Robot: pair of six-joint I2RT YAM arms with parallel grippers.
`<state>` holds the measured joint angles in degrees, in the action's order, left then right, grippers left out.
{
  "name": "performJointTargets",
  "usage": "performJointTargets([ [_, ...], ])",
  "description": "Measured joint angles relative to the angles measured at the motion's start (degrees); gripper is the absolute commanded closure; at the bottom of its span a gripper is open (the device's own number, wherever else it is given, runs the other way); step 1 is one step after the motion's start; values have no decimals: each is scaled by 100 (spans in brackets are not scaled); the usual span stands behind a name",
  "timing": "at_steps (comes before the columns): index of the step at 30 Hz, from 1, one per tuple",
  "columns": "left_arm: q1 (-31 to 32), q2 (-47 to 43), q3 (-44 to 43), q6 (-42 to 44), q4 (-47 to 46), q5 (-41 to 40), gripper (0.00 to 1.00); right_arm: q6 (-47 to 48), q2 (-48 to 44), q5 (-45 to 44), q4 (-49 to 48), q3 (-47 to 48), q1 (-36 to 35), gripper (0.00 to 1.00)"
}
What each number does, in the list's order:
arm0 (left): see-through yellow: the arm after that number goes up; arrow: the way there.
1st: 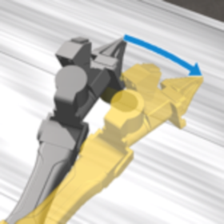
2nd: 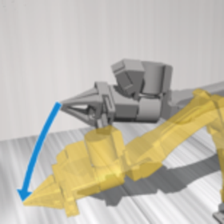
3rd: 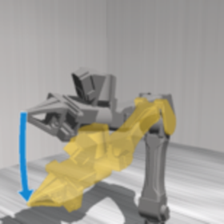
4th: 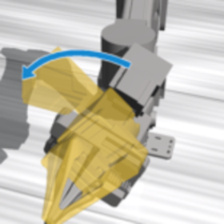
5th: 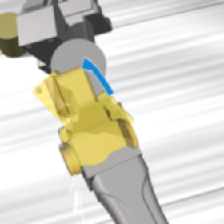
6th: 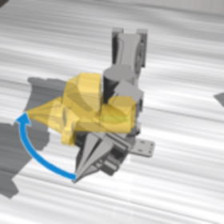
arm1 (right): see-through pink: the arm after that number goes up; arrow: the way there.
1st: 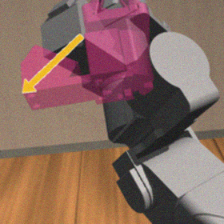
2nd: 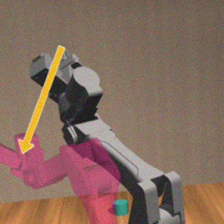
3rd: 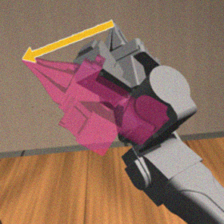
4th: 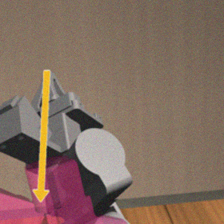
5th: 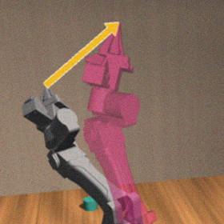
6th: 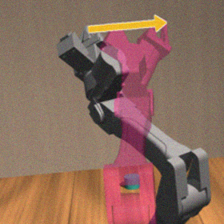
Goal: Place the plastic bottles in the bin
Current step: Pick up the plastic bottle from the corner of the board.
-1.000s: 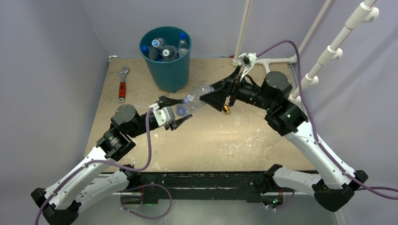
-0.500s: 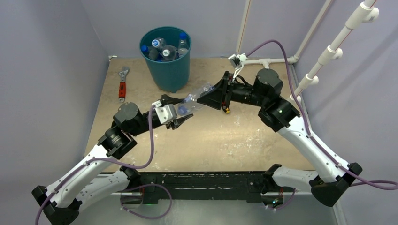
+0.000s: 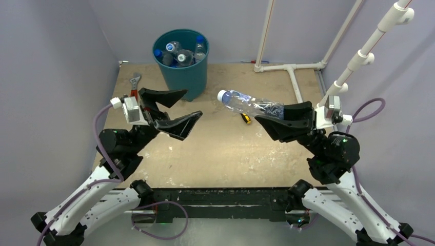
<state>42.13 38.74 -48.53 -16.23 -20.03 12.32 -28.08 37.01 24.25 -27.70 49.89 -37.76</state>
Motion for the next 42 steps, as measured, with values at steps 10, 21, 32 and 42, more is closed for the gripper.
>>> performJointTargets([
  [10, 0, 2247, 625, -3923, -4483, 417, 12, -203, -87, -225, -2468, -1403, 2, 100],
  [21, 2, 2885, 686, -5696, -6325, 372, 21, -605, 55, -212, -4675, -1945, 2, 100],
  [32, 238, 3003, 490, -5923, -6352, 380, 29, -1003, 905, -55, -5720, -2076, 2, 100],
  [42, 341, 3261, 426, -5960, -6345, 343, 73, -1248, 1224, -24, -6011, -2166, 0, 100],
])
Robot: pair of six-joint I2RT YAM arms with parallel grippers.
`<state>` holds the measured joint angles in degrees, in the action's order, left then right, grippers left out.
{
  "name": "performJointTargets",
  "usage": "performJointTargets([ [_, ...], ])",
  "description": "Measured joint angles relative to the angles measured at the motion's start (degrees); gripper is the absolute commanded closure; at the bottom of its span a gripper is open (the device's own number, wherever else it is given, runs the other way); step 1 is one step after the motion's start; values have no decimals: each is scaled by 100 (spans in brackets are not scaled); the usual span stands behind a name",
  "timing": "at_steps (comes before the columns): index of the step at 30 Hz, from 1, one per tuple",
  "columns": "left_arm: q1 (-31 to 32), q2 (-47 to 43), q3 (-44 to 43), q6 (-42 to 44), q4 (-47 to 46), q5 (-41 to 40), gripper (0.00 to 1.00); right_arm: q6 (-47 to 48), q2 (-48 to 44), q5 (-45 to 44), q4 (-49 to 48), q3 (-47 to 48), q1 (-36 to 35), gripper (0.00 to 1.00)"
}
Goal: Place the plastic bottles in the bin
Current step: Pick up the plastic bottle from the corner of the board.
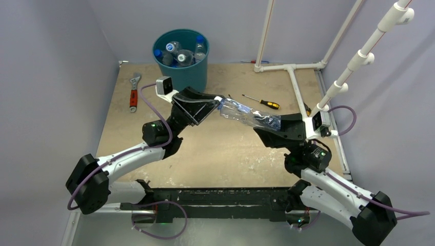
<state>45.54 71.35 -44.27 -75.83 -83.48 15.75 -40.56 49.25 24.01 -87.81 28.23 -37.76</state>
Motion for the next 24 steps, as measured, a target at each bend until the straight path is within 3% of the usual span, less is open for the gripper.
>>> performJointTargets([
  [2, 33, 24, -2, -20, -2, -31, 79, -37, 24, -2, -28, -42, -4, 100],
  [6, 68, 28, -31, -4, -4, -98, 80, -59, 63, -15, -42, -72, -4, 100],
  [8, 68, 28, -31, -2, 0, -111, 100, -59, 66, -26, -44, -98, -4, 100],
  [10, 68, 28, -31, 20, 7, -125, 100, -59, 66, -33, -46, -133, -4, 100],
  [11, 68, 26, -31, 42, 15, -133, 100, -59, 63, -37, -46, -146, -4, 90],
  [13, 68, 15, -31, 70, 39, -146, 100, -59, 46, -44, -44, -157, -4, 60],
  [15, 76, -35, -31, 155, 116, -149, 100, -61, -46, -37, 2, -157, -4, 24],
  [17, 96, -155, -31, 299, 273, -160, 100, -66, -179, -37, 251, -157, -4, 2],
  [24, 116, -927, -103, 1047, 1106, -420, 100, 184, -929, -52, 1790, 33, -2, 1],
])
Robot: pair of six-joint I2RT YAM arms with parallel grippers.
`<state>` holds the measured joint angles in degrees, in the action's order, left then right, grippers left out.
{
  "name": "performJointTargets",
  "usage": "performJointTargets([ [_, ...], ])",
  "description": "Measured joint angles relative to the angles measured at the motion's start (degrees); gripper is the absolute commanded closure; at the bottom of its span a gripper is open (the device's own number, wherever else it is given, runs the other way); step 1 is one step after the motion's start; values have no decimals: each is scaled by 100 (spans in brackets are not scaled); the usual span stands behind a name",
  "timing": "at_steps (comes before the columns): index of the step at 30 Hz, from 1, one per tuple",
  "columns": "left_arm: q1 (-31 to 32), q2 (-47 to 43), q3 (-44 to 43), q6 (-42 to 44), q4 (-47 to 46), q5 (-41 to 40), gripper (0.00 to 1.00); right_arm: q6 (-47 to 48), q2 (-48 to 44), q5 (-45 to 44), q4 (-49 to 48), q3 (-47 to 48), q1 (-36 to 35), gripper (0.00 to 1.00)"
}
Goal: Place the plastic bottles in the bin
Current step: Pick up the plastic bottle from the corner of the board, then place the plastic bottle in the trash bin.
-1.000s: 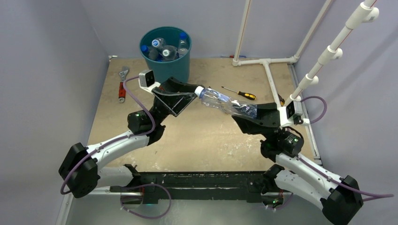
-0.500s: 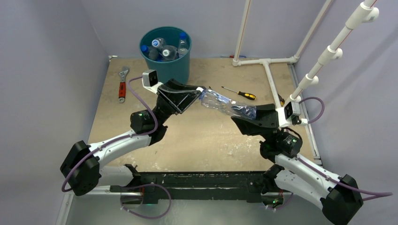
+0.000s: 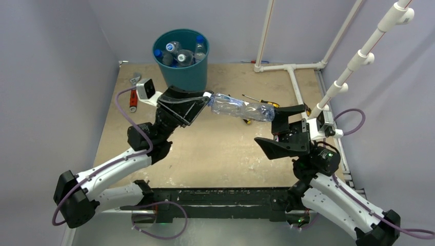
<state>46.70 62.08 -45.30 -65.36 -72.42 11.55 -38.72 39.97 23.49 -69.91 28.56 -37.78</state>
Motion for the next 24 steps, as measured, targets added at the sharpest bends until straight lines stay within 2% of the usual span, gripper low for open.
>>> performJointTargets([
  [3, 0, -232, -39, 374, 334, -186, 100, 118, -238, -4, 538, 146, 0, 1],
  [5, 17, -426, -168, 754, 898, -337, 100, 295, -402, -87, 1285, 352, 0, 1],
  [8, 74, -675, -765, 1589, 2155, -673, 100, 588, -568, -367, 2465, 662, 4, 1],
  [12, 37, -800, -1803, 3053, 3528, -1681, 100, 837, -887, -782, 3762, 809, 4, 1],
  [18, 24, -278, -3012, 4940, 4404, -2975, 100, 973, -1438, -1123, 4599, 658, 4, 1],
  [24, -9, 1075, -4076, 6964, 4666, -4103, 100, 1001, -1523, -1333, 4940, 409, 4, 1],
])
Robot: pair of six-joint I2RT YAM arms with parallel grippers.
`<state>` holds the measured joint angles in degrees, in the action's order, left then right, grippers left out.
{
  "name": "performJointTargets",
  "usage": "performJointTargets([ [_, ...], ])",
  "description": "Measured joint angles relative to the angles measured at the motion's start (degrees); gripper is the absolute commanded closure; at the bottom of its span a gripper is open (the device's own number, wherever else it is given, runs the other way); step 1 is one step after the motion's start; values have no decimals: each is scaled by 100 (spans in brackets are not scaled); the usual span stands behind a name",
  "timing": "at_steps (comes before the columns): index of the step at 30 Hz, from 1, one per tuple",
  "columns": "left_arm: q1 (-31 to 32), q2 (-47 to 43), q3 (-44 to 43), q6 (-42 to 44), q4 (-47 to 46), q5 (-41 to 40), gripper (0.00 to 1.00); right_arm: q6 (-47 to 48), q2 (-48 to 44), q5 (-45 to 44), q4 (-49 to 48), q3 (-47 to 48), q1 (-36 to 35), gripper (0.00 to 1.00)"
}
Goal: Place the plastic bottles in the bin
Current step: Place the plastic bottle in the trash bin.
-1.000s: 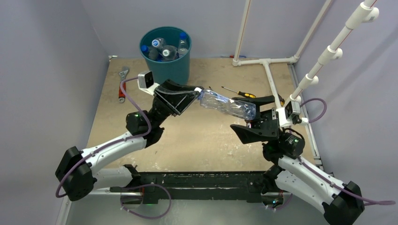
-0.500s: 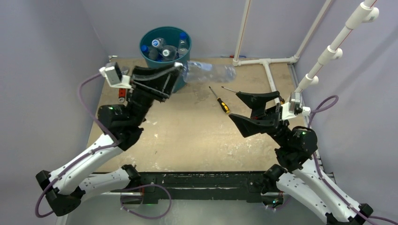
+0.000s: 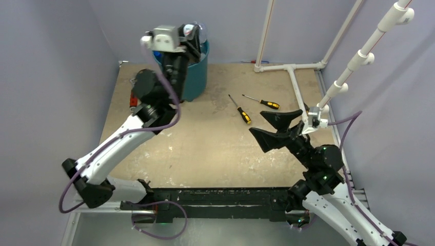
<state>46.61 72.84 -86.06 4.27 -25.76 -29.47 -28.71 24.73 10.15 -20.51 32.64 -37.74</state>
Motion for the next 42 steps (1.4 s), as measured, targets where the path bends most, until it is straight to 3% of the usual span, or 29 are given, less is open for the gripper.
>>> performJointTargets([
  [5, -251, 1012, -328, 1008, 162, -177, 100, -175, -4, -9, 15, -579, 0, 1],
  [13, -1469, 2284, -1266, 1132, 485, -11, 100, -284, 26, 208, 105, -890, 0, 1],
  [20, -1620, 3158, -2055, 1108, 761, 122, 100, -68, 13, 269, 269, -907, -2, 2],
  [31, -1978, 3895, -2050, 656, 1047, 387, 100, 52, -404, 166, 348, -1126, -33, 2],
  [42, -2568, 3945, -1716, -592, 1038, 1091, 100, 136, -533, 101, 380, -1126, -66, 2],
])
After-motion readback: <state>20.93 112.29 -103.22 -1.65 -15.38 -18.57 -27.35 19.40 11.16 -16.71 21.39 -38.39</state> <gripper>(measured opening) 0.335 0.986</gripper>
